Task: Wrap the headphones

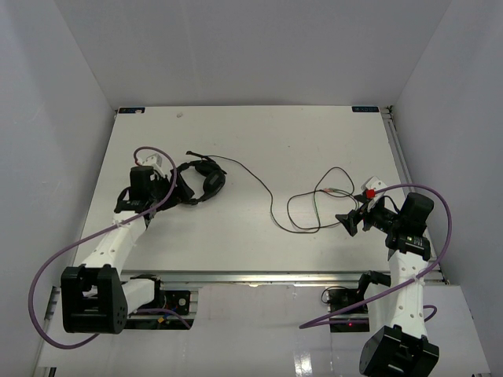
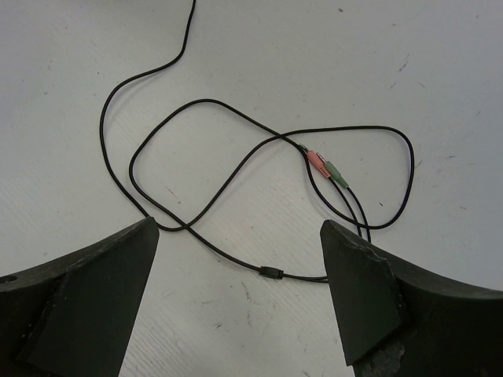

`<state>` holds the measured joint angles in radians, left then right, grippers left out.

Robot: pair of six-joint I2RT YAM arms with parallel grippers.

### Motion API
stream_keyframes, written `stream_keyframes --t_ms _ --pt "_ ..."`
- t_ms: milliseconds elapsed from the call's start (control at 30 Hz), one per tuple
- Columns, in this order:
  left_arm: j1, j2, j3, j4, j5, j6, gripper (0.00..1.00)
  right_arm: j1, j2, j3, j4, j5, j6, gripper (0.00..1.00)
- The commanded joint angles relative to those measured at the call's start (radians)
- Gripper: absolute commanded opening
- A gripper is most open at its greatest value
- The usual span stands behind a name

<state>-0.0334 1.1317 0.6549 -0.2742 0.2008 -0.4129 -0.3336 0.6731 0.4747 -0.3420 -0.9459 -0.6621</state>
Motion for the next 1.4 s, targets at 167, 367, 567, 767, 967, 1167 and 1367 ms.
stream_keyframes --t_ms 167,367,567,767,967,1167,1367 --pt "0.007 0.056 0.063 -0.005 -0.015 0.016 0.98 -0.004 -0.006 0.005 0.004 -0.027 -0.008 0.90" --pt "0.009 0.077 0.078 -0.007 -0.032 0.029 0.98 -0.004 -0.004 0.005 0.003 -0.028 -0.008 0.90" --pt "0.010 0.114 0.089 -0.005 -0.035 0.034 0.98 -0.004 -0.004 0.005 0.005 -0.030 -0.008 0.90" --pt "0.015 0.153 0.112 -0.002 -0.037 0.039 0.98 -0.004 -0.003 0.005 0.003 -0.030 -0.010 0.90" --pt "0.015 0.199 0.141 -0.005 -0.049 0.048 0.98 -0.004 -0.004 0.008 0.000 -0.031 -0.011 0.90" --pt "0.017 0.258 0.178 -0.018 -0.068 0.053 0.98 -0.002 -0.017 0.005 0.002 -0.040 -0.014 0.90" --pt "0.018 0.314 0.226 -0.022 -0.095 0.062 0.98 -0.002 -0.010 0.007 -0.003 -0.039 -0.014 0.90"
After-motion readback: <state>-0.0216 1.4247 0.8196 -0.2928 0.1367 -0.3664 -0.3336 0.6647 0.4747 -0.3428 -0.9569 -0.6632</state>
